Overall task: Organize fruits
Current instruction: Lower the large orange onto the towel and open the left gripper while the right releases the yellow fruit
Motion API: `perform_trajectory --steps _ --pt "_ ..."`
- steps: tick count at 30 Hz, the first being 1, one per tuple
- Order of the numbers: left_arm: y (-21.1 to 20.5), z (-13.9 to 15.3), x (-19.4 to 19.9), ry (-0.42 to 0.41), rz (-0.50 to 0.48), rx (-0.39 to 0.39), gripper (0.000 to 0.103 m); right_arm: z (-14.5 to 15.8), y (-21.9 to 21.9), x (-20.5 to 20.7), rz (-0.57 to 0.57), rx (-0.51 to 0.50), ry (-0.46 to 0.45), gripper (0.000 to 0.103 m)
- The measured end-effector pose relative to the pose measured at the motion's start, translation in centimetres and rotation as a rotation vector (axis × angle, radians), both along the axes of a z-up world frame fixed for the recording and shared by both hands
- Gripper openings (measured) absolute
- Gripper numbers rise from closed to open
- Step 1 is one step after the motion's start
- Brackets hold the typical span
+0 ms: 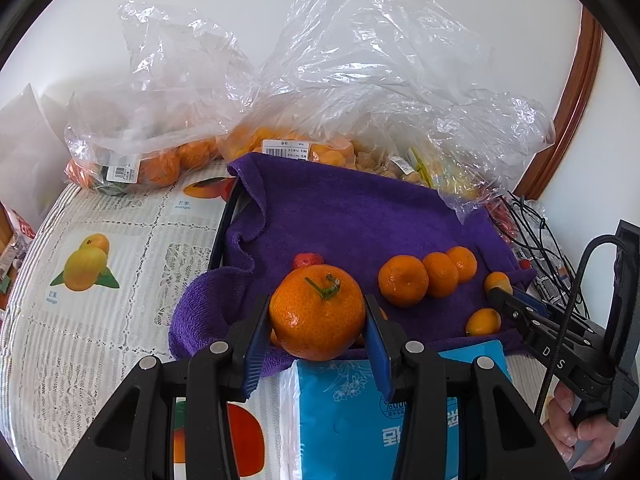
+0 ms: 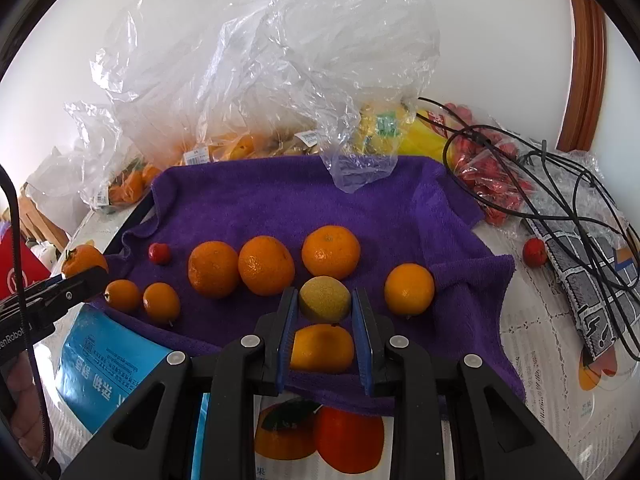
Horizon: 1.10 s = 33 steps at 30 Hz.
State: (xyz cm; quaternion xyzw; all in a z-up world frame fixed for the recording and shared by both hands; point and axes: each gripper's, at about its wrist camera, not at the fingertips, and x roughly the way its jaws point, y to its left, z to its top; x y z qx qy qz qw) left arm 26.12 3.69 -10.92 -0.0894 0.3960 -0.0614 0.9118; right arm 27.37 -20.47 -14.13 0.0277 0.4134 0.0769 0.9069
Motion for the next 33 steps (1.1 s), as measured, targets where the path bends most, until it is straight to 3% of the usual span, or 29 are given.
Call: perform_trajectory --steps 13,22,33 --pt "0.1 0.1 0.0 -0.008 -0.001 -0.012 0.042 -0.2 0.0 0.0 0.004 0.004 0.018 0.027" --pt "-0.1 -0.6 0.5 0.012 -0.004 -0.025 0.042 1.5 -0.4 -0.8 0.010 0.028 -0.023 0.029" --pt "-1.5 -0.6 2.1 0.031 0.017 0.011 0.042 2.3 -0.9 -1.3 0.020 0.070 -0.037 0.033"
